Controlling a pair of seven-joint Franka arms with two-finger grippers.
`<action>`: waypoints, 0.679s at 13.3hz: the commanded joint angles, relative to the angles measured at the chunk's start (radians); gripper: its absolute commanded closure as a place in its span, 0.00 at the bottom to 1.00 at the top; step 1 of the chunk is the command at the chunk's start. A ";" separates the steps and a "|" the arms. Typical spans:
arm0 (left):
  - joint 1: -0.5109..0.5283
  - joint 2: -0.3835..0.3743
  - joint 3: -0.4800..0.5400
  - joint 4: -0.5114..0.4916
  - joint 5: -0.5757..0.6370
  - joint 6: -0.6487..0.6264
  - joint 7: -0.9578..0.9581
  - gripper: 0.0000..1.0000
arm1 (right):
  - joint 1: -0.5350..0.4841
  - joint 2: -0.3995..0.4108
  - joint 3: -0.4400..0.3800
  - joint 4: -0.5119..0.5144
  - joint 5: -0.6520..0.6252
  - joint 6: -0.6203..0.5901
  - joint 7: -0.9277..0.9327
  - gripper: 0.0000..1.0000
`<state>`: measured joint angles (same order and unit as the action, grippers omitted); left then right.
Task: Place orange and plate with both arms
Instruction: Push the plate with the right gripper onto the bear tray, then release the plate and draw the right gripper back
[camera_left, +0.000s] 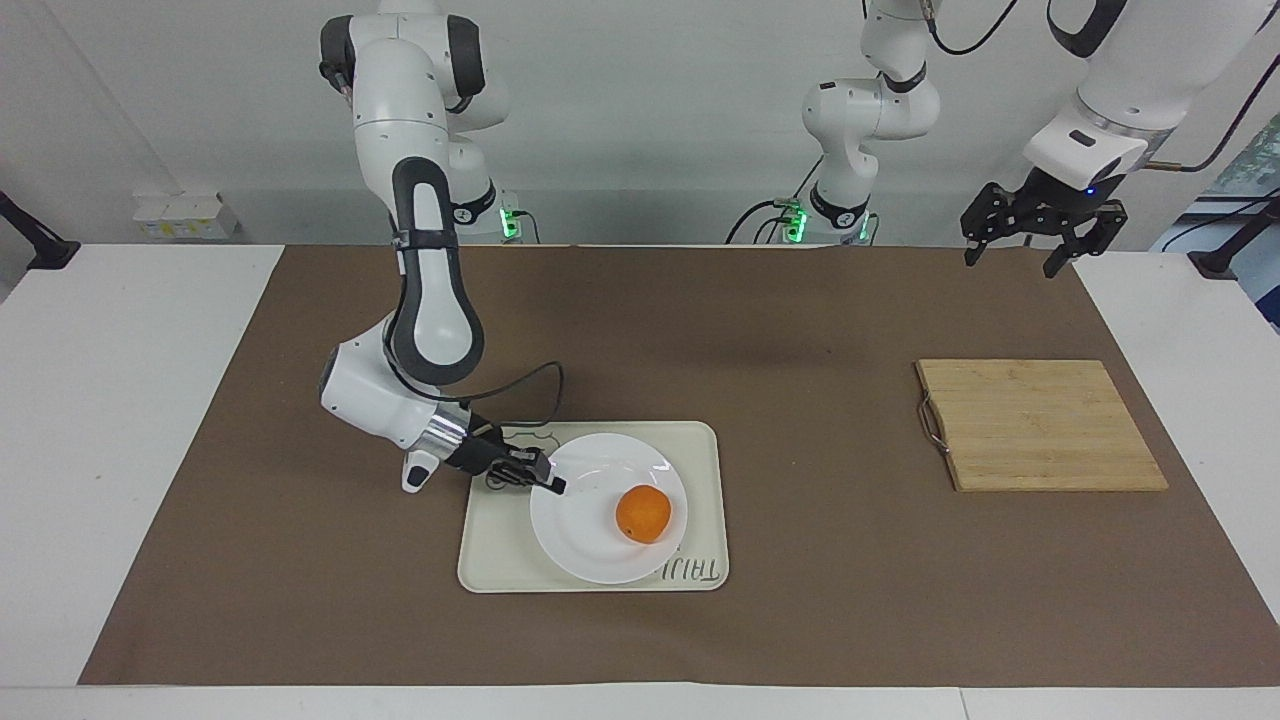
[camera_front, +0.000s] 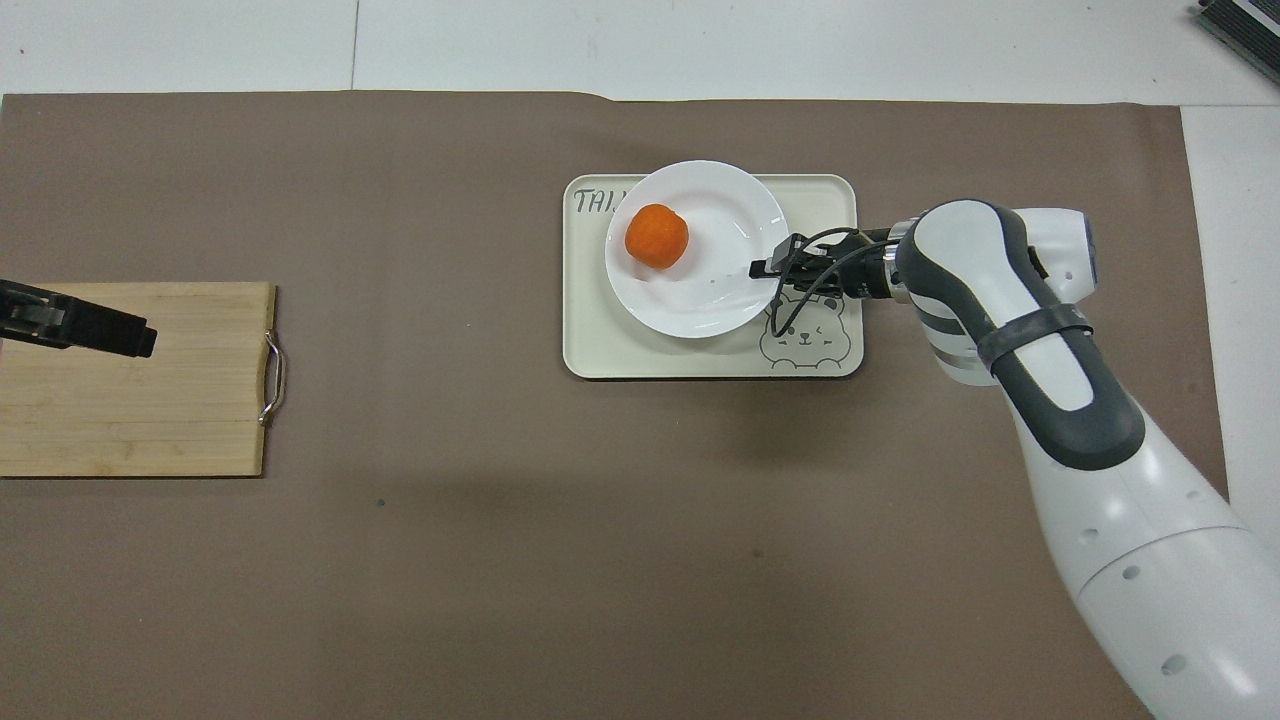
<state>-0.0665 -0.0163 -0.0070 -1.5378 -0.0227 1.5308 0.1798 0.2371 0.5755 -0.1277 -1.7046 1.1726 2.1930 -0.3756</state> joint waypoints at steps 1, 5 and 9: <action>-0.001 -0.021 -0.004 -0.025 0.012 0.009 -0.014 0.00 | -0.010 0.000 0.005 -0.019 0.033 0.001 -0.058 1.00; -0.001 -0.021 -0.004 -0.025 0.012 0.009 -0.014 0.00 | -0.010 -0.020 0.005 -0.058 0.033 -0.031 -0.062 1.00; -0.007 -0.021 -0.004 -0.025 0.012 0.009 -0.014 0.00 | -0.005 -0.031 0.005 -0.079 0.030 -0.038 -0.063 1.00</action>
<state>-0.0695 -0.0163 -0.0092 -1.5378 -0.0227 1.5308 0.1795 0.2334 0.5705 -0.1275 -1.7367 1.1829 2.1578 -0.3971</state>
